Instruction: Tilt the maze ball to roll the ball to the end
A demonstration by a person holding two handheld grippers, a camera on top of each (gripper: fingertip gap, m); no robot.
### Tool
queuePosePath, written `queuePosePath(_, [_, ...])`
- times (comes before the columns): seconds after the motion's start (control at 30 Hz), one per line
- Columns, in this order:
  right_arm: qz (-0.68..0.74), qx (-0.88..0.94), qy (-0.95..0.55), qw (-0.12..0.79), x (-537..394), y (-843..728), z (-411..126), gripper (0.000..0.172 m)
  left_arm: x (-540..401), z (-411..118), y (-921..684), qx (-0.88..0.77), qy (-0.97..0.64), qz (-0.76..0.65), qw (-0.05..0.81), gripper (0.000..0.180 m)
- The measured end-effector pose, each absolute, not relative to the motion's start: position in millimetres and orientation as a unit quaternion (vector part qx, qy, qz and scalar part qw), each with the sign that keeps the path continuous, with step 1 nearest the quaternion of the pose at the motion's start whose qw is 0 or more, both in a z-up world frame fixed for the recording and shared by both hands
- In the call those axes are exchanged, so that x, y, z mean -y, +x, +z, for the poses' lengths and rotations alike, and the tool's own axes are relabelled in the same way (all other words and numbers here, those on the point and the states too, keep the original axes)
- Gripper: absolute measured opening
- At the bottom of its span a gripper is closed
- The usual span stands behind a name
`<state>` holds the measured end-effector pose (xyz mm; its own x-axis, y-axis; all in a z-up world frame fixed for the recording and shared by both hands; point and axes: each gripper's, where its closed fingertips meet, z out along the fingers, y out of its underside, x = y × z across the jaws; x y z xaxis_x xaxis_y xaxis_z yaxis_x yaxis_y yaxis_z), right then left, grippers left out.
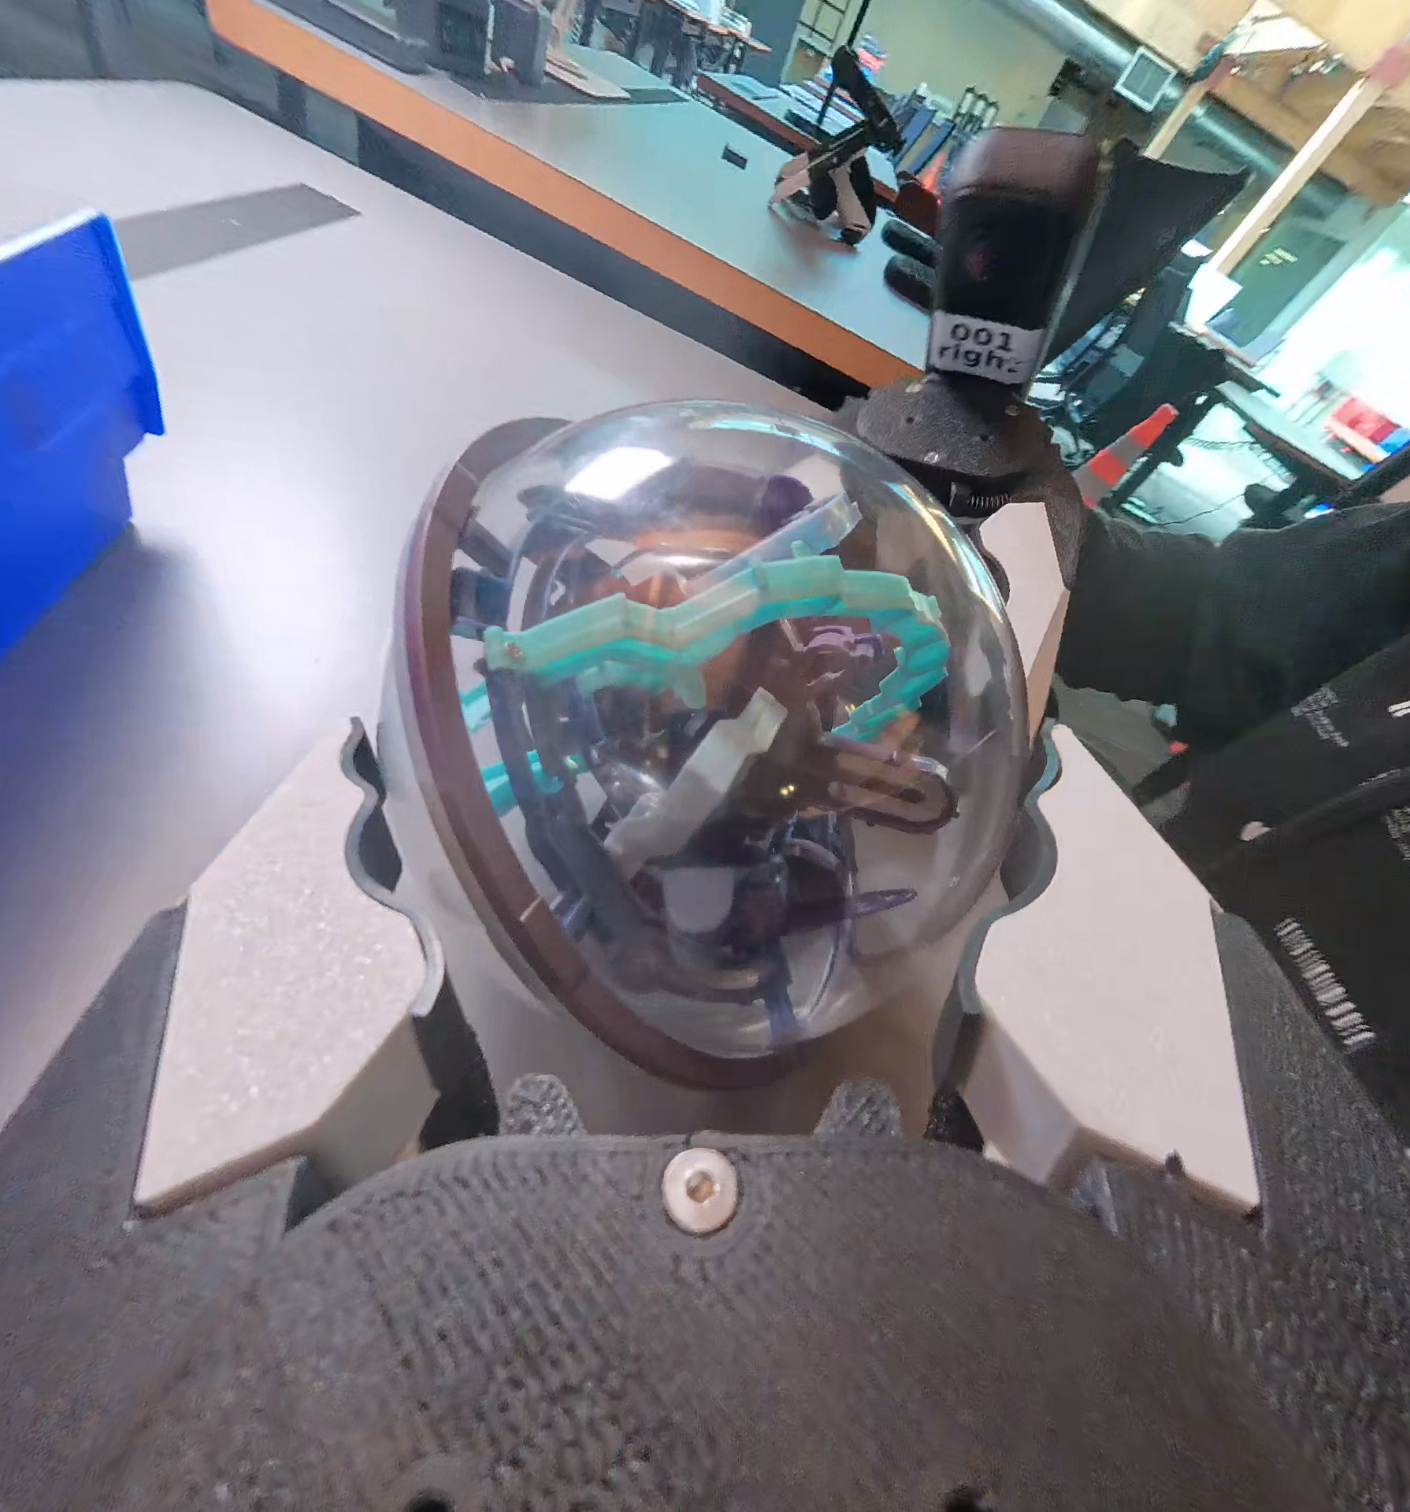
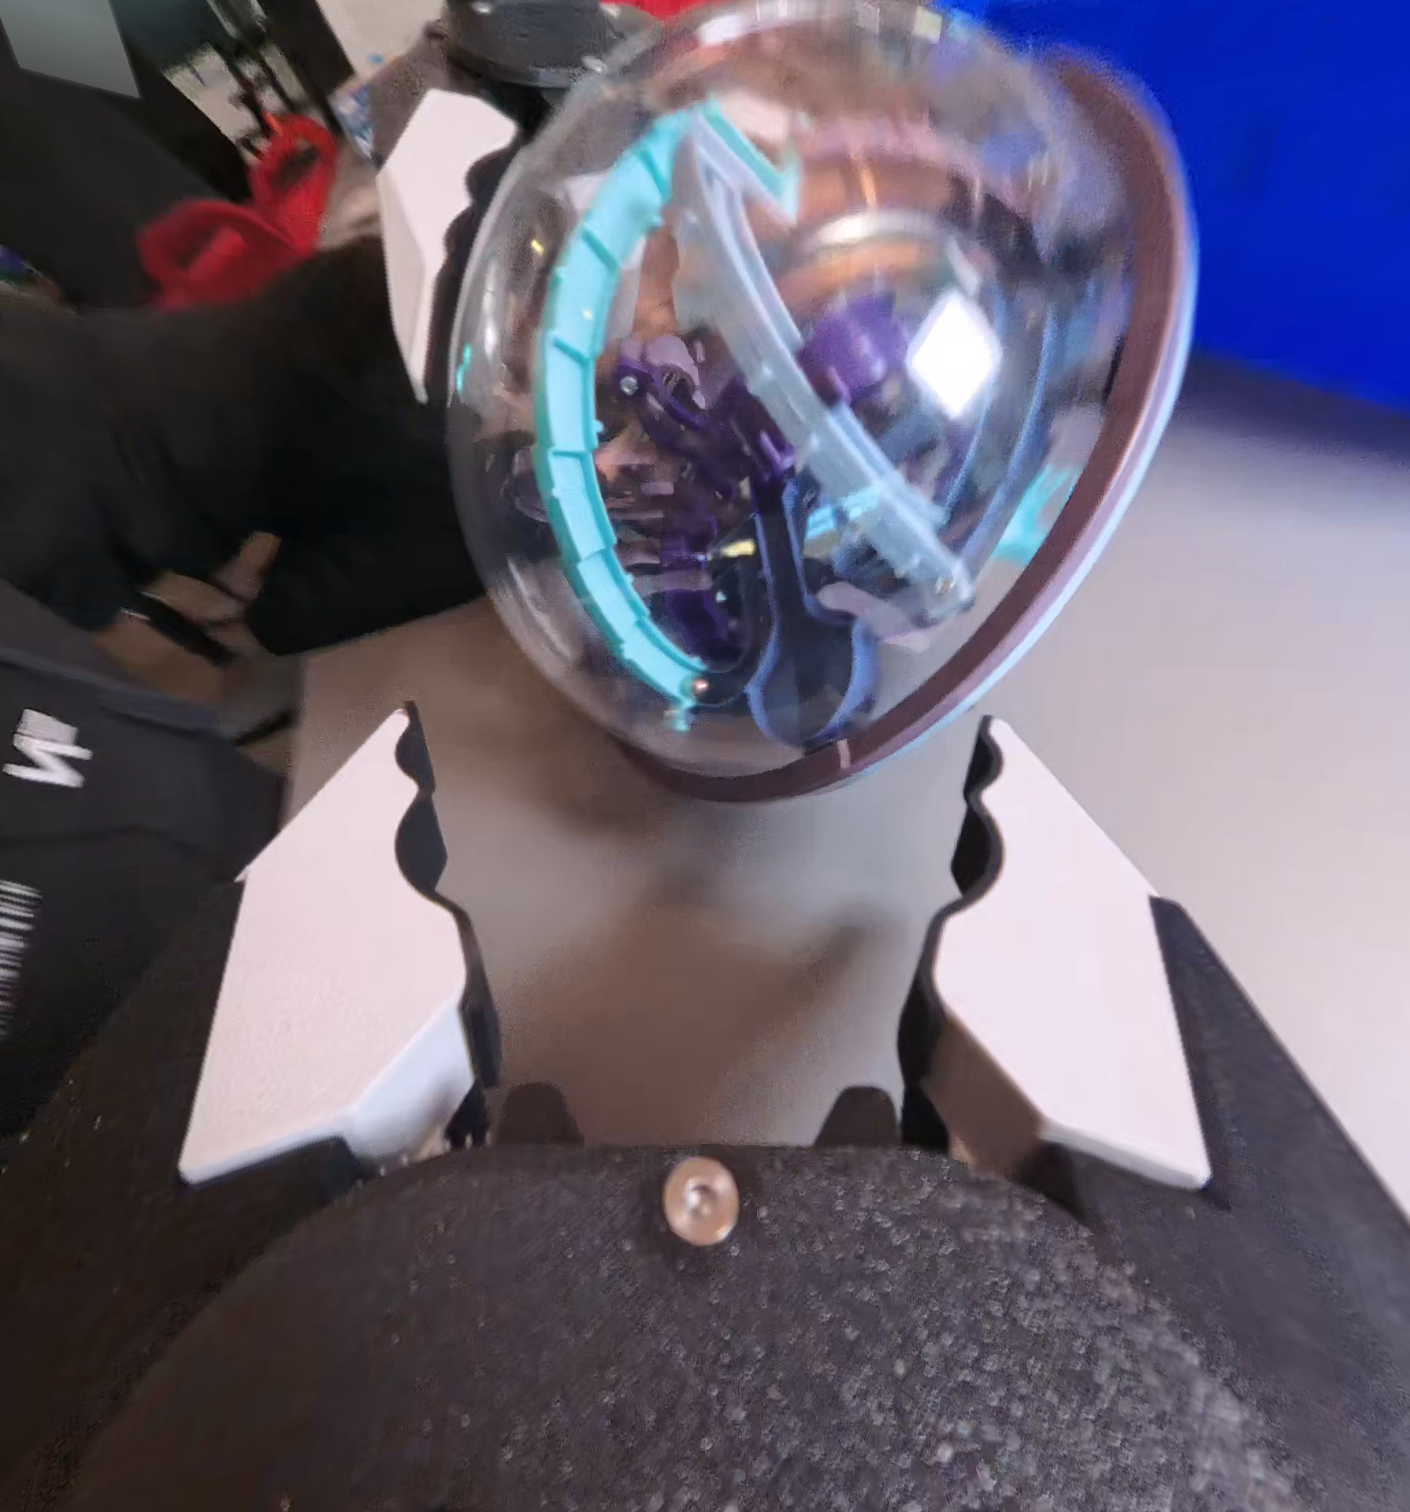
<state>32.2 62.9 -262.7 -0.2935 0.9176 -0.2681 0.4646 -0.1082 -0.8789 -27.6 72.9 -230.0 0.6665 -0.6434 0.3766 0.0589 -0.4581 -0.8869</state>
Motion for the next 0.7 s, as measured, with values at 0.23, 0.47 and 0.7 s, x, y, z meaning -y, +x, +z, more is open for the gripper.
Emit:
queuePosePath(0.23, [0.378,0.727,-0.401,0.41,-79,20,-232,0.142,-80,-233,-20,-0.14,-0.788,-0.507,0.319,0.147])
queuePosePath(0.47, [0.431,0.712,-0.429,0.352,-79,12,-240,0.136,-97,-217,-15,-0.134,-0.752,-0.491,0.419,0.154])
queuePosePath(0.7, [0.453,0.661,-0.508,0.314,-81,14,-246,0.135,-58,-228,-15,-0.199,-0.782,-0.283,0.519,0.156])
